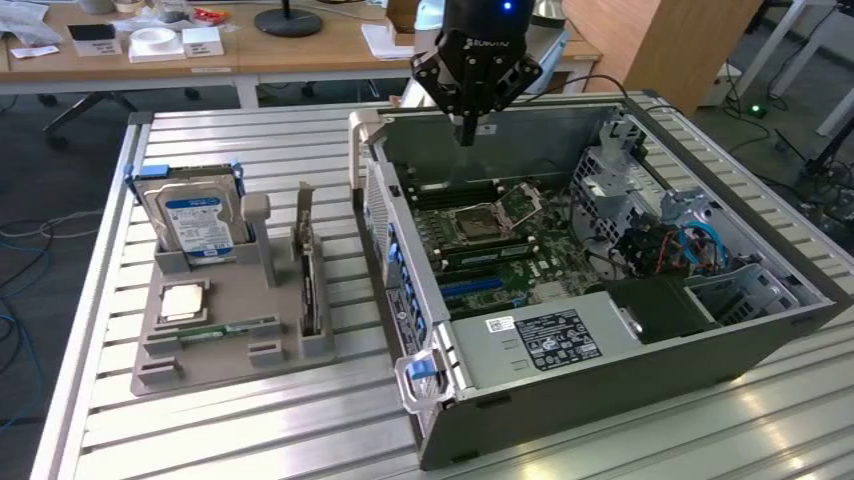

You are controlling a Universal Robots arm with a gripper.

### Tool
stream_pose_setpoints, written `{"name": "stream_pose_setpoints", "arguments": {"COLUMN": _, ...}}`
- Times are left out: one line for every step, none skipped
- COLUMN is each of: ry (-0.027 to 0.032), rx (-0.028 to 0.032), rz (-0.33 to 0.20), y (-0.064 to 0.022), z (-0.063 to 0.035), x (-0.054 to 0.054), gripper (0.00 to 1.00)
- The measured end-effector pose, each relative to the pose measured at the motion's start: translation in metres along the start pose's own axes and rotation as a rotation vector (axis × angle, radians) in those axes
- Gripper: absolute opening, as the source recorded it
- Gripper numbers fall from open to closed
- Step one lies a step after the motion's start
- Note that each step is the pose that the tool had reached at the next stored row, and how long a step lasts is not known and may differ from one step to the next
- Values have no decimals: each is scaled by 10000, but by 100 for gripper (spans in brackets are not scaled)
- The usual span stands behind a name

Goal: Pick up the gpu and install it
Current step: 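Reach for the gpu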

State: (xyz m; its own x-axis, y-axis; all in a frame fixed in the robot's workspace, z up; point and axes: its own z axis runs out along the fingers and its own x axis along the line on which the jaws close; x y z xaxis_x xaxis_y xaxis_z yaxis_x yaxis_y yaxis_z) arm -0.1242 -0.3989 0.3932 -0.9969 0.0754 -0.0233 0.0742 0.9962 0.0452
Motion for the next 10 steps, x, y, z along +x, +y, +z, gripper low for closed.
{"name": "stream_pose_setpoints", "arguments": {"ry": 0, "rx": 1, "rz": 0, "y": -1, "z": -1, "x": 10, "gripper": 11}}
{"name": "stream_pose_setpoints", "arguments": {"ry": 1, "rx": 1, "rz": 0, "y": -2, "z": -1, "x": 22, "gripper": 11}}
{"name": "stream_pose_setpoints", "arguments": {"ry": 0, "rx": 1, "rz": 0, "y": -3, "z": -1, "x": 35, "gripper": 11}}
{"name": "stream_pose_setpoints", "arguments": {"ry": 0, "rx": 1, "rz": 0, "y": -4, "z": -1, "x": 50, "gripper": 11}}
{"name": "stream_pose_setpoints", "arguments": {"ry": 0, "rx": 1, "rz": 0, "y": -5, "z": -1, "x": 66, "gripper": 11}}
{"name": "stream_pose_setpoints", "arguments": {"ry": 0, "rx": 0, "rz": 0, "y": -6, "z": -2, "x": 82, "gripper": 11}}
{"name": "stream_pose_setpoints", "arguments": {"ry": 1, "rx": 1, "rz": -1, "y": -7, "z": -2, "x": 98, "gripper": 11}}
{"name": "stream_pose_setpoints", "arguments": {"ry": 1, "rx": 1, "rz": -1, "y": -8, "z": -3, "x": 116, "gripper": 11}}
{"name": "stream_pose_setpoints", "arguments": {"ry": 0, "rx": 1, "rz": -2, "y": -10, "z": -3, "x": 135, "gripper": 11}}
{"name": "stream_pose_setpoints", "arguments": {"ry": 0, "rx": 1, "rz": -1, "y": -12, "z": -3, "x": 155, "gripper": 11}}
